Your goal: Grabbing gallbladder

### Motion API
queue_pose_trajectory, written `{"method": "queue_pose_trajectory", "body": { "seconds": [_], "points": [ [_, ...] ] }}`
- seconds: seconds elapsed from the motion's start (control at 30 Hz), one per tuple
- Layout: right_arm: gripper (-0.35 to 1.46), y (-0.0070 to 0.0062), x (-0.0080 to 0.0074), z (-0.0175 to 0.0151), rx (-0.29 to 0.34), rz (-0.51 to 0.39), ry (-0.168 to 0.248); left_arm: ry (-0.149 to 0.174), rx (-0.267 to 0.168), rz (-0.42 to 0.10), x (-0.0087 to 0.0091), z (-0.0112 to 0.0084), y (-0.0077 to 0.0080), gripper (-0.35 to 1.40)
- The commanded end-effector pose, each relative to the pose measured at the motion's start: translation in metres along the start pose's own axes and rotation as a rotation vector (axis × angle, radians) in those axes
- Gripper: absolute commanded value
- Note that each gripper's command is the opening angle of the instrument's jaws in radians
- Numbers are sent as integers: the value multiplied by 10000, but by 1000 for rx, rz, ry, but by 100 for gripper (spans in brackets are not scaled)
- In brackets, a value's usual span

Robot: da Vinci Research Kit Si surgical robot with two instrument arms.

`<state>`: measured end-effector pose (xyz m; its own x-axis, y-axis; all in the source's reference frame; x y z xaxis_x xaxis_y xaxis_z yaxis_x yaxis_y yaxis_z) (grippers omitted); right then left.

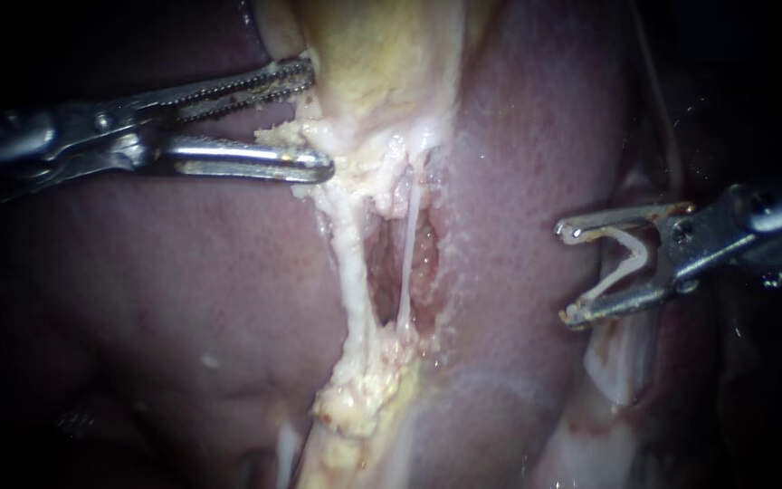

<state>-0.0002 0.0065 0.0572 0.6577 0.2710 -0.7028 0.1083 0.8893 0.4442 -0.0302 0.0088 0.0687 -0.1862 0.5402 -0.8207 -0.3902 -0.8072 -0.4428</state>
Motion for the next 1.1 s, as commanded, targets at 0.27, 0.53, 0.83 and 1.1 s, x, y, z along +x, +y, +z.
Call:
{"method": "queue_pose_trajectory", "body": {
  "seconds": [0.27, 0.53, 0.83, 1.1],
  "points": [
    [49, 0, 0, 0, 0, 0, 0, -42, -23, -19, -12, -32, 0, 54],
    [49, -1, 0, 0, 1, 0, 0, -81, -24, -40, -34, -28, -3, 42],
    [49, -1, 0, -1, 1, -1, 0, -97, -24, -75, -44, -15, -2, 15],
    [49, -1, 0, -1, 1, -1, 0, -100, -24, -112, -42, -15, -5, -35]
  ]
}}
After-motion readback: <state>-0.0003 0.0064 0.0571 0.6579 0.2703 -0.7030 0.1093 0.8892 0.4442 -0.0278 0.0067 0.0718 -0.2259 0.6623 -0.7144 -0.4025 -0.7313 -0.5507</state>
